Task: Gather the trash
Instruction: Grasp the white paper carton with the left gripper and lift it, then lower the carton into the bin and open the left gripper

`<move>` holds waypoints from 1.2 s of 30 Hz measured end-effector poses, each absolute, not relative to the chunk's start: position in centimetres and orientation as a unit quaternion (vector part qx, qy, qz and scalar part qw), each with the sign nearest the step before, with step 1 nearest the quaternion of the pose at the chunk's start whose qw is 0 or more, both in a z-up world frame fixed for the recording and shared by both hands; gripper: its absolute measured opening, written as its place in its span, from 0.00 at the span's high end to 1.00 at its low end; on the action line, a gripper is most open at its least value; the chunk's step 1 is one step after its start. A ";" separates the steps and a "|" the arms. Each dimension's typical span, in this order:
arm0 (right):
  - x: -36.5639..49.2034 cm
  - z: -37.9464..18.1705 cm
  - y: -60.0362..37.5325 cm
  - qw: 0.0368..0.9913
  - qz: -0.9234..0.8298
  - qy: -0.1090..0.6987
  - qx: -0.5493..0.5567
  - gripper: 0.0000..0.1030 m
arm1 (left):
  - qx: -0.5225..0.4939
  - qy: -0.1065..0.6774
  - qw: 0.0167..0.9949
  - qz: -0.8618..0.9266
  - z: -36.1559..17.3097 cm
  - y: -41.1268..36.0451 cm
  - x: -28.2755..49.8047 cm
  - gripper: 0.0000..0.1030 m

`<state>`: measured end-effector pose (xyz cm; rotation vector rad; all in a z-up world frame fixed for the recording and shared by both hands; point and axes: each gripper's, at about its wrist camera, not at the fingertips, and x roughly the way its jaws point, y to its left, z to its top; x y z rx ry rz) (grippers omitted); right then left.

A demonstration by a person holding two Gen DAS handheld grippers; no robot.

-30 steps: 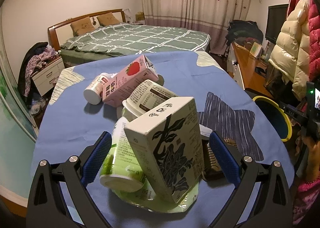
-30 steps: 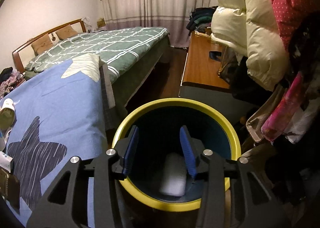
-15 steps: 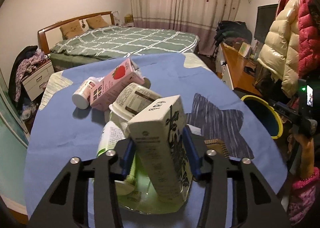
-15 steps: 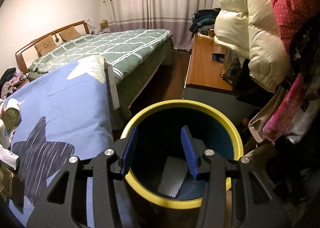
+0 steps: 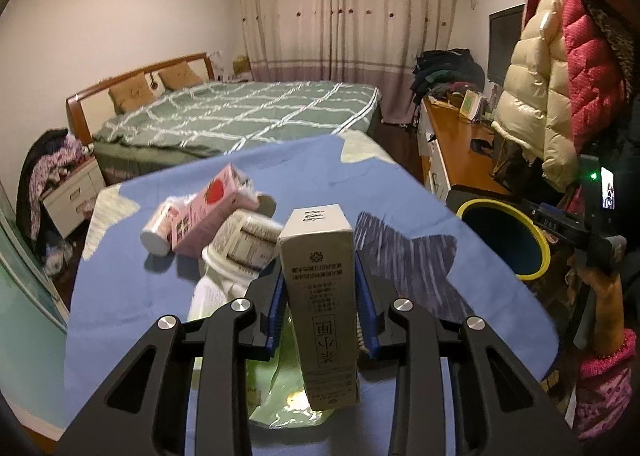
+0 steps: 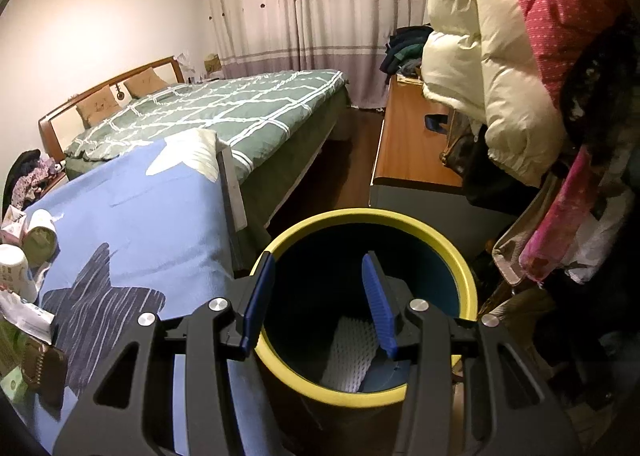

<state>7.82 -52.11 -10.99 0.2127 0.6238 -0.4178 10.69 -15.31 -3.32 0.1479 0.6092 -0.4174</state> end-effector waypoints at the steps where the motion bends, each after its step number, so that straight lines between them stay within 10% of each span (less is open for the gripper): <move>1: 7.6 -10.8 -52.1 0.926 -0.204 0.301 0.103 0.58 | 0.074 0.293 0.930 -0.207 -3.0 -15.6 10.6 0.70; 18: 0.7 -9.3 -56.1 0.923 -0.248 0.269 0.121 0.58 | 0.112 0.280 0.878 -0.372 -1.6 -35.0 13.5 0.70; 33: -2.4 -10.8 -59.3 0.907 -0.279 0.275 0.152 0.58 | 0.168 0.362 0.819 -0.412 -10.6 -52.0 18.1 0.68; 35: -2.7 -10.8 -59.5 0.906 -0.281 0.275 0.154 0.58 | 0.171 0.381 0.812 -0.408 -11.9 -52.9 18.6 0.60; 36: -2.8 -10.8 -59.7 0.905 -0.284 0.274 0.155 0.58 | 0.169 0.383 0.814 -0.404 -12.2 -53.1 18.7 0.38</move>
